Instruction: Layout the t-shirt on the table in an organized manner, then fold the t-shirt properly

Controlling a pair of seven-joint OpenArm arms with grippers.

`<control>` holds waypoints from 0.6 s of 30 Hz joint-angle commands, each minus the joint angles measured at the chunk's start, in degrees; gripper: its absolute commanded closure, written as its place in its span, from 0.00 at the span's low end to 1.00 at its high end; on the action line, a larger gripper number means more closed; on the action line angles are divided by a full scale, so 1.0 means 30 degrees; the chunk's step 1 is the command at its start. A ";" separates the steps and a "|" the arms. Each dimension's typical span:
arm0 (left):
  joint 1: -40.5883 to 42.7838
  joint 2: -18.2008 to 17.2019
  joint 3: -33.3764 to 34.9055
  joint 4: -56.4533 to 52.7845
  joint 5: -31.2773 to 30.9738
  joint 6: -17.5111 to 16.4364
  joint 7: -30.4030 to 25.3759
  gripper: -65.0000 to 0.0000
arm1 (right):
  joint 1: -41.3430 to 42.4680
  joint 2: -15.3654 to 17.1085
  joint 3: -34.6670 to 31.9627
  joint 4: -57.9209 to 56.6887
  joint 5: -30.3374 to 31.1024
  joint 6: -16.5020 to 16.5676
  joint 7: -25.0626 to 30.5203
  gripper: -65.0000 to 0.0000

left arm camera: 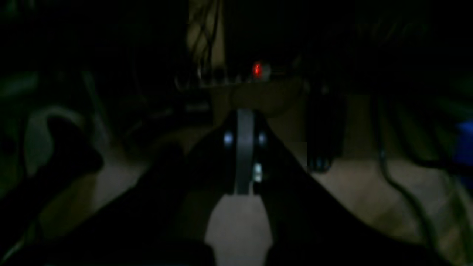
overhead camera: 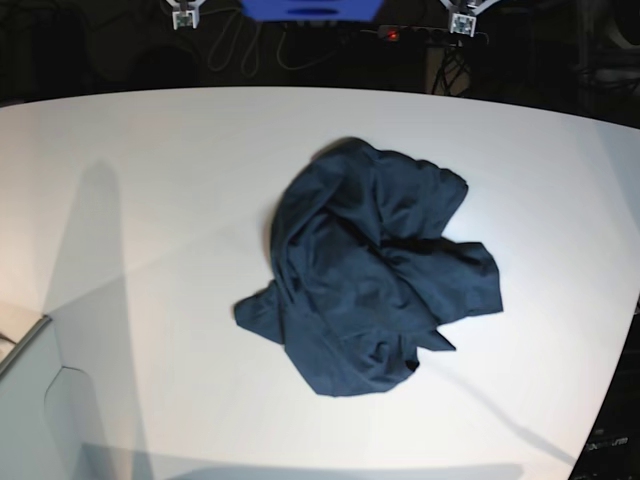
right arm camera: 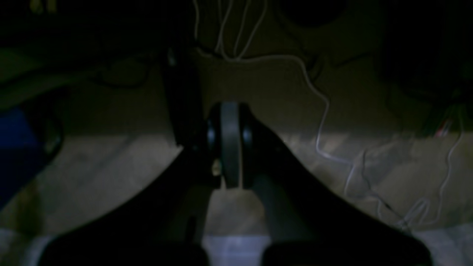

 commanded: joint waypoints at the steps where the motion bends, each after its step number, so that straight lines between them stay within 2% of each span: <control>1: 0.0803 -0.0033 0.0025 0.1242 -0.0012 -0.0069 -0.0259 1.00 | -0.0669 0.0015 0.0048 0.1006 0.0004 0.0077 0.0192 1.00; 5: 0.2473 -0.0033 -0.1440 0.4993 -0.0539 -0.0099 -0.0259 1.00 | -0.2486 0.0044 0.0165 0.5196 0.0004 0.0077 0.0192 1.00; 12: 0.4290 -0.0239 -0.3403 1.0473 -0.3851 -0.0128 -0.0229 1.00 | -0.5387 0.0425 0.0165 1.2669 -0.0055 0.0077 0.0192 1.00; 18: 0.4349 -0.0180 -0.4253 1.3579 -0.4378 -0.0128 -0.0229 1.00 | -0.6413 0.0835 0.0165 1.5863 -0.0084 0.0077 0.0192 1.00</control>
